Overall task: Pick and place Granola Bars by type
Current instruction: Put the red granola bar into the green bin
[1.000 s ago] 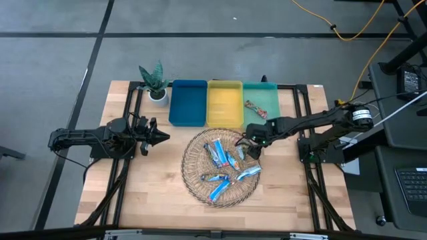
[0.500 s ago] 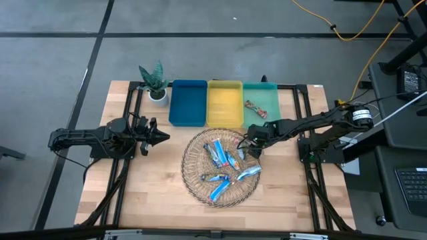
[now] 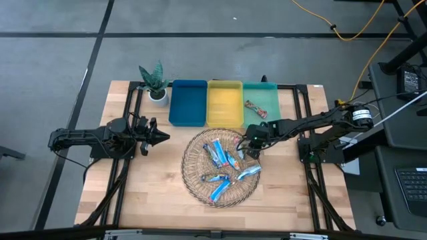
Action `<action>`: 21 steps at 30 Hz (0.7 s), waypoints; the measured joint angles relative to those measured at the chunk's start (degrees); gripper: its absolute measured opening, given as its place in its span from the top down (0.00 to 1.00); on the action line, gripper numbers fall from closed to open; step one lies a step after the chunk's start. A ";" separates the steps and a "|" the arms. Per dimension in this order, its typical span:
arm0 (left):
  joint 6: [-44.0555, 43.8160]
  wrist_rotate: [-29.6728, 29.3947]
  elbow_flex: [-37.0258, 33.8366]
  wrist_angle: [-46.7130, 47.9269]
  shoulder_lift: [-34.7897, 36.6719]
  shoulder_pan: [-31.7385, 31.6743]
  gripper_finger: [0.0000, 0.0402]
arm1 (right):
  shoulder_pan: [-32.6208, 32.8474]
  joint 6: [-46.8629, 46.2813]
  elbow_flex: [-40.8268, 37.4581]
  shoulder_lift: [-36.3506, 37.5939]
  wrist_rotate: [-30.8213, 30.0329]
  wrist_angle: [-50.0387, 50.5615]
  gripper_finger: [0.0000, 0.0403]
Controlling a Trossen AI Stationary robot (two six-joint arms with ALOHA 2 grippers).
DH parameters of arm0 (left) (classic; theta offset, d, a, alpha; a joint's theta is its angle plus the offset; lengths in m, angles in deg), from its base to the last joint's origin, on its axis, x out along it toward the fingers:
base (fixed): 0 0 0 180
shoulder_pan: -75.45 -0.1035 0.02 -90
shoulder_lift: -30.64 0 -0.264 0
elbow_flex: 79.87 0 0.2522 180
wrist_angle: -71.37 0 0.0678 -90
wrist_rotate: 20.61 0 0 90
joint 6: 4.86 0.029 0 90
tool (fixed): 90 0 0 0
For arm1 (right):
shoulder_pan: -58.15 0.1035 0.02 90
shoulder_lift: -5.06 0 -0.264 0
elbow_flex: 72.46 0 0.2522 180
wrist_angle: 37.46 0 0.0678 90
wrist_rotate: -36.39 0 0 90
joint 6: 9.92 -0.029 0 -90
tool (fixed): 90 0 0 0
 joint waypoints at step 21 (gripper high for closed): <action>0.00 0.02 0.00 0.01 -0.01 -0.01 0.92 | 0.01 1.26 3.78 0.00 1.05 -0.35 0.97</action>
